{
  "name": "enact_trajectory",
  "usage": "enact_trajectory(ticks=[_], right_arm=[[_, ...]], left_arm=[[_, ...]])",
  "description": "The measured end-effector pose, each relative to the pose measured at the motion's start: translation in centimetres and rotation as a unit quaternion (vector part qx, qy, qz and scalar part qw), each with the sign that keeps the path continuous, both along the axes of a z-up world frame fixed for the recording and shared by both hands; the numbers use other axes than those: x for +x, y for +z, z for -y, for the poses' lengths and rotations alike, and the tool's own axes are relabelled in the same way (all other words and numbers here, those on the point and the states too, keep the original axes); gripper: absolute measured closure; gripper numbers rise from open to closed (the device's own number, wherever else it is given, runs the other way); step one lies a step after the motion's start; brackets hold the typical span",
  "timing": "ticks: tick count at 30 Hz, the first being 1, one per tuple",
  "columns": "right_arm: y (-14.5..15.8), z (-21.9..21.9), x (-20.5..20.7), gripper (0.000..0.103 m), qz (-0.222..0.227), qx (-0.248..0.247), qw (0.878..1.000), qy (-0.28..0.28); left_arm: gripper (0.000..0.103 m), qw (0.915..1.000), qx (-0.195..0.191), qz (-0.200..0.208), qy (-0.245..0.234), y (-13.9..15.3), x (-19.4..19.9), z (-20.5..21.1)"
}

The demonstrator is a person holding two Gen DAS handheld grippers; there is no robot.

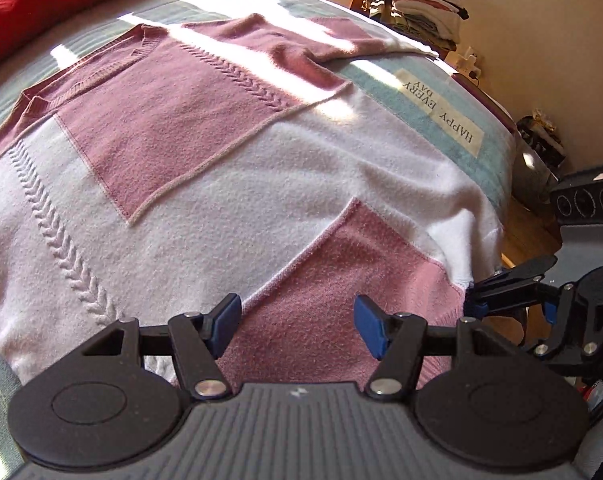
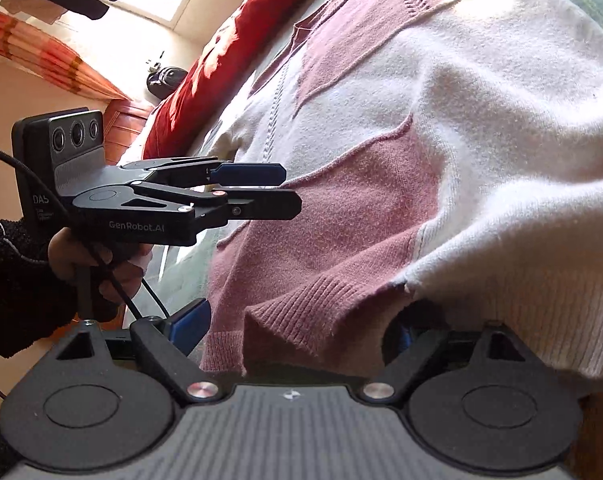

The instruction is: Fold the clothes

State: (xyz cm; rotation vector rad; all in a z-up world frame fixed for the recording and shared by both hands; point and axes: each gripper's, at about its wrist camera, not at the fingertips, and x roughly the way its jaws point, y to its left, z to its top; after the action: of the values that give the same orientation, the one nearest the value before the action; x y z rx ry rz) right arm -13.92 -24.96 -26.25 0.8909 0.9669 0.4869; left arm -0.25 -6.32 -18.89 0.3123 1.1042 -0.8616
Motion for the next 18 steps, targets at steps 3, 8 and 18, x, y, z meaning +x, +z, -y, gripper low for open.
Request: enact_trajectory(ticks=[3, 8, 18], right_arm=[[-0.9, 0.6, 0.1, 0.042, -0.034, 0.006, 0.999, -0.024], [-1.0, 0.8, 0.6, 0.096, -0.081, -0.020, 0.996, -0.030], [0.6, 0.7, 0.0, 0.097, -0.127, -0.135, 0.982, 0.035]], left_arm=[[0.041, 0.9997, 0.008, 0.009, 0.019, 0.5, -0.1, -1.4], [0.040, 0.9977, 0.039, 0.013, 0.053, 1.0, -0.6, -4.4], [0.040, 0.9853, 0.091, -0.008, 0.145, -1.3, -2.2, -9.1]])
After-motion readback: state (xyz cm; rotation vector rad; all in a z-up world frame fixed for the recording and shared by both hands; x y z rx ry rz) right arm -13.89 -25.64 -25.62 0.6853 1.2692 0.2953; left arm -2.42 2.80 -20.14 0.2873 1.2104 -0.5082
